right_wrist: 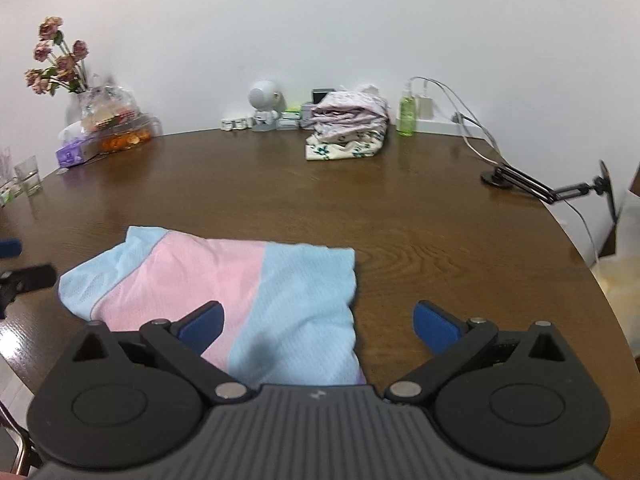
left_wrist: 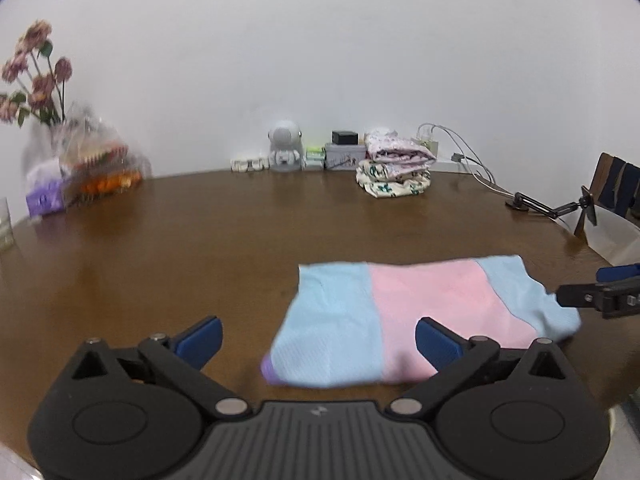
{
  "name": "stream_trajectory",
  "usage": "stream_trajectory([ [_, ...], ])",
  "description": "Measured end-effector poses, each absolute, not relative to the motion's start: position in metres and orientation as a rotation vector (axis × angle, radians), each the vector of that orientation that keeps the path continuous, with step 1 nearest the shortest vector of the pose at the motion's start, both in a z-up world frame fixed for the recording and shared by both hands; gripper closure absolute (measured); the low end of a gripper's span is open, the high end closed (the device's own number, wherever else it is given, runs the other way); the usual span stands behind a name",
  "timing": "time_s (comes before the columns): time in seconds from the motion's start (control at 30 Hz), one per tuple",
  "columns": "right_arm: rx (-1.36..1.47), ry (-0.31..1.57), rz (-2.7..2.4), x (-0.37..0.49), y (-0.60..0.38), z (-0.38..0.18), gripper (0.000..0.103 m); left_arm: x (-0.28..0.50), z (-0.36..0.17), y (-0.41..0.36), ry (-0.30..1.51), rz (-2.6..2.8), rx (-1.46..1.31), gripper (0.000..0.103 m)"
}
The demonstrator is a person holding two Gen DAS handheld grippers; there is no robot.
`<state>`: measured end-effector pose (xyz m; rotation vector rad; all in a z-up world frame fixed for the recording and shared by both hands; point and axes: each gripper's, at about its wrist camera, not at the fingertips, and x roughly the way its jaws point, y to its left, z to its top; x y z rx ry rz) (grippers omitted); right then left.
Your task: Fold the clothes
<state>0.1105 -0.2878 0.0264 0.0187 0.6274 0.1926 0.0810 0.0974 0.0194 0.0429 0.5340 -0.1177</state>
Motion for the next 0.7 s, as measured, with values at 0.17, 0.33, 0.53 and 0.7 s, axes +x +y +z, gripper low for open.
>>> stream_trajectory([
  [0.17, 0.101, 0.688, 0.109, 0.108, -0.294, 0.018, 0.000, 0.067, 0.011, 0.098, 0.583, -0.141, 0.002, 0.000],
  [0.33, 0.146, 0.741, 0.156, 0.107, -0.298, 0.013, 0.000, 0.061, 0.007, 0.100, 0.597, -0.152, -0.002, 0.000],
  [0.53, 0.151, 0.767, 0.152, 0.104, -0.296, 0.010, 0.000, 0.059, 0.006, 0.099, 0.600, -0.159, 0.002, 0.000],
  [0.7, 0.152, 0.781, 0.150, 0.103, -0.296, 0.008, 0.000, 0.057, 0.006, 0.098, 0.602, -0.161, 0.002, 0.000],
])
